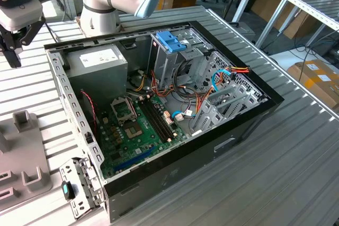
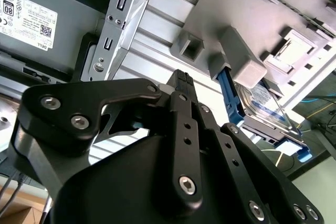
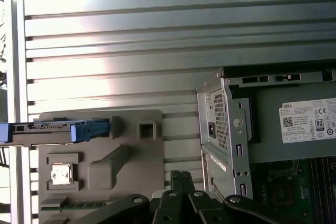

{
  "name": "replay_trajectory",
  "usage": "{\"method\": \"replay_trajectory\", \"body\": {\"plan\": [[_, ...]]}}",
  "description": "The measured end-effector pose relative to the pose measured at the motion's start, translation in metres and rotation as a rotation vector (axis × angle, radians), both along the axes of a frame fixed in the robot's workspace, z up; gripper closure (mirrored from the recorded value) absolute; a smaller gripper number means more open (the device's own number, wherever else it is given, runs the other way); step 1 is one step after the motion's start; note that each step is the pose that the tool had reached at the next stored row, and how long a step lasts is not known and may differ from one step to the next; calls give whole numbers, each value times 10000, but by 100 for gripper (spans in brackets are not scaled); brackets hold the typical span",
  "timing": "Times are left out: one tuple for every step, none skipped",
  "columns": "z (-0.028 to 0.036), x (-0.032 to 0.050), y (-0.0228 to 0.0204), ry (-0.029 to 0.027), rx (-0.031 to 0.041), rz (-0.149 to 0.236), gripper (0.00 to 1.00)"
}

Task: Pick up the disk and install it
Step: 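Reach for the disk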

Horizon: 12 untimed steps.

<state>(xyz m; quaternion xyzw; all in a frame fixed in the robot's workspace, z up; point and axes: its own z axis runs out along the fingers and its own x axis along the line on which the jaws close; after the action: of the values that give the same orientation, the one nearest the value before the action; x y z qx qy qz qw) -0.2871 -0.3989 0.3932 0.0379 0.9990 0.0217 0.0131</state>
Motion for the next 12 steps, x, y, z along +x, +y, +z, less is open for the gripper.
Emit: {"method": "replay_trajectory", "body": {"plan": [[0,-2,0,0,0,0,89],[0,-4,0,0,0,0,89],[0,-6,0,0,0,0,89],[0,-8,0,0,0,0,89],[0,-11,0,0,0,0,89],[0,-13,0,0,0,0,89],[0,-15,0,0,0,1,89],[0,-18,0,0,0,0,89],[0,-20,0,0,0,0,89],[0,-21,0,0,0,0,89],[0,-24,0,0,0,0,89],[0,-26,0,0,0,0,89]]}}
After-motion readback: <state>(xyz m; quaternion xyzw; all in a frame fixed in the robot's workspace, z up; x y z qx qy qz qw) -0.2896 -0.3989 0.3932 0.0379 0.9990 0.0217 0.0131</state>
